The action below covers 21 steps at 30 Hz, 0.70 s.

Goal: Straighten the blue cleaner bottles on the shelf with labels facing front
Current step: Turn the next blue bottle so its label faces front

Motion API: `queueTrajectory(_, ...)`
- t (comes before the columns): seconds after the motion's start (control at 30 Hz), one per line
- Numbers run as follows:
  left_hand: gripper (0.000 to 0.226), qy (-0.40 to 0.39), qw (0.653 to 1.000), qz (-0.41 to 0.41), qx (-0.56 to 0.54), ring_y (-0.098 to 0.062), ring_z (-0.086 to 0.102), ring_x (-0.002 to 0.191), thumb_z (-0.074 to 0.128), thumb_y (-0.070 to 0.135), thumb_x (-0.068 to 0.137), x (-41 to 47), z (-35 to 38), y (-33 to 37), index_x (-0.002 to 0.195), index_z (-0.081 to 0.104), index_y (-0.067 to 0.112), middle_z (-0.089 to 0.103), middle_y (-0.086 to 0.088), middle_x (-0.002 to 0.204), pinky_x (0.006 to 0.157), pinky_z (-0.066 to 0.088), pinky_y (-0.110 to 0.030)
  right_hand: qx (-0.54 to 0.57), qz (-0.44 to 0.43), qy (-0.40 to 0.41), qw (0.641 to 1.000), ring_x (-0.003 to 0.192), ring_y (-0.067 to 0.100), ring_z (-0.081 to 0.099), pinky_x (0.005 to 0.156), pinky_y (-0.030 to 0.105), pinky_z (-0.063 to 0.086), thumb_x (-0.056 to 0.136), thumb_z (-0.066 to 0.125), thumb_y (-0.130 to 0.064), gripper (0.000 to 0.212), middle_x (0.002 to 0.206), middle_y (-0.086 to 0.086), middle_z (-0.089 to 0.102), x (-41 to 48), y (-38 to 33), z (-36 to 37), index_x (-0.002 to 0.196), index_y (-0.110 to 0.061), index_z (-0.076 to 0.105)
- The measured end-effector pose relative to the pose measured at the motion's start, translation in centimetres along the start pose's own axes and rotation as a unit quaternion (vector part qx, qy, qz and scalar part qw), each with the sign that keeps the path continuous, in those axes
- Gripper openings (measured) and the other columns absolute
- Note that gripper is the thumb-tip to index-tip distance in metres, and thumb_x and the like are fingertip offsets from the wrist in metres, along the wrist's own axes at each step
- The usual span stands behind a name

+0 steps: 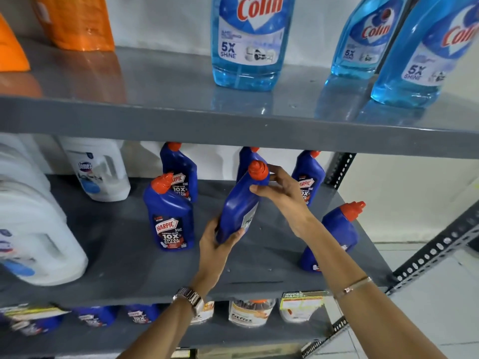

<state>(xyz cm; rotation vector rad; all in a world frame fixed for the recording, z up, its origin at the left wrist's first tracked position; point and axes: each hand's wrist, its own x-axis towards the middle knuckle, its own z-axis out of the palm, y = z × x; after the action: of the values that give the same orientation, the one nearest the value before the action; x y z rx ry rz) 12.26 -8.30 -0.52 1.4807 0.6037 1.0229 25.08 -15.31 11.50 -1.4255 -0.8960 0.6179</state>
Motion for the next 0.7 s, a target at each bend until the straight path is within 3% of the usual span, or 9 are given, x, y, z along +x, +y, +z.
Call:
queueTrajectory(0.07,0.039,0.001,1.000,0.007,0.012,-0.014,0.065,0.084,0.072,0.042,0.064,-0.3,-0.4,-0.2,0.098,0.062,0.024,0.069,-0.003,0.092,0.075,0.052,-0.029,0.002,0.011,-0.017,1.000,0.099,0.022,0.065,0.081,0.024,0.054,0.074,0.072,-0.006,0.045,0.114,0.018,0.064,-0.2,0.1,-0.3,0.116,-0.012,0.054)
queueTrajectory(0.13,0.038,-0.012,0.999,0.007,0.036,-0.015,0.066,0.088,0.071,0.044,0.065,0.0,-0.9,-0.4,0.099,0.060,0.032,0.070,0.000,0.095,0.078,0.055,-0.036,0.007,0.008,-0.021,1.000,0.096,0.022,0.065,0.081,0.026,0.053,0.074,0.071,-0.004,0.038,0.108,0.016,0.067,-0.3,0.2,-0.6,0.107,-0.015,0.054)
queueTrajectory(0.23,0.049,-0.019,0.999,0.026,0.005,-0.013,0.064,0.098,0.074,0.031,0.069,0.3,-0.7,0.1,0.111,0.050,0.023,0.064,0.003,0.108,0.080,0.055,-0.026,-0.002,-0.019,0.019,1.000,0.083,0.016,0.067,0.075,0.026,0.055,0.076,0.071,-0.007,0.033,0.093,0.002,0.069,-0.5,-0.2,-0.6,0.102,-0.019,0.056)
queueTrajectory(0.33,0.048,0.110,0.989,-0.020,-0.099,-0.016,0.061,0.095,0.075,0.005,0.070,0.2,0.9,0.7,0.106,0.044,0.014,0.057,0.000,0.102,0.072,0.053,-0.016,-0.087,-0.028,0.083,0.992,0.084,0.027,0.067,0.078,0.041,0.057,0.072,0.076,-0.031,0.032,0.090,-0.002,0.070,-0.5,-0.7,-0.6,0.099,-0.028,0.060)
queueTrajectory(0.4,0.034,0.161,0.979,-0.017,-0.120,-0.018,0.058,0.094,0.072,0.008,0.074,0.3,1.8,0.7,0.097,0.049,0.018,0.056,-0.001,0.099,0.068,0.051,-0.013,-0.130,-0.018,0.084,0.988,0.085,0.024,0.068,0.078,0.044,0.058,0.068,0.075,-0.045,0.039,0.092,0.000,0.070,-0.8,-1.3,-0.7,0.100,-0.029,0.061)
queueTrajectory(0.47,0.027,0.130,0.987,0.013,-0.091,-0.012,0.058,0.097,0.067,0.030,0.077,0.3,2.3,0.5,0.101,0.054,0.026,0.056,-0.005,0.106,0.074,0.049,-0.013,-0.148,-0.005,0.049,0.988,0.087,0.023,0.069,0.073,0.044,0.060,0.066,0.074,-0.049,0.049,0.101,0.007,0.068,-1.0,-1.8,-0.8,0.106,-0.024,0.062)
queueTrajectory(0.57,0.050,0.033,0.998,0.019,-0.047,-0.002,0.052,0.112,0.059,0.059,0.070,-0.1,2.7,0.3,0.117,0.048,0.043,0.049,0.009,0.122,0.089,0.046,-0.017,-0.160,0.012,-0.056,0.986,0.088,0.020,0.069,0.070,0.027,0.060,0.074,0.075,-0.029,0.039,0.105,0.009,0.067,-1.1,-2.9,-1.2,0.107,-0.015,0.060)
queueTrajectory(0.63,0.068,-0.002,0.999,0.026,-0.039,0.000,0.043,0.123,0.066,0.064,0.061,0.2,2.7,0.5,0.123,0.042,0.046,0.038,0.011,0.133,0.097,0.044,-0.022,-0.204,0.017,-0.110,0.973,0.089,0.020,0.068,0.072,0.018,0.056,0.074,0.076,-0.020,0.037,0.104,0.006,0.068,-0.9,-3.4,-1.8,0.107,-0.015,0.059)
queueTrajectory(0.7,0.081,-0.036,0.998,0.042,0.000,0.002,0.036,0.126,0.074,0.058,0.052,0.8,2.4,0.7,0.124,0.037,0.053,0.028,0.003,0.136,0.097,0.042,-0.015,-0.217,0.017,-0.122,0.968,0.097,0.025,0.065,0.084,0.028,0.055,0.073,0.076,-0.016,0.040,0.110,0.010,0.067,-0.4,-3.3,-2.5,0.110,-0.015,0.059)
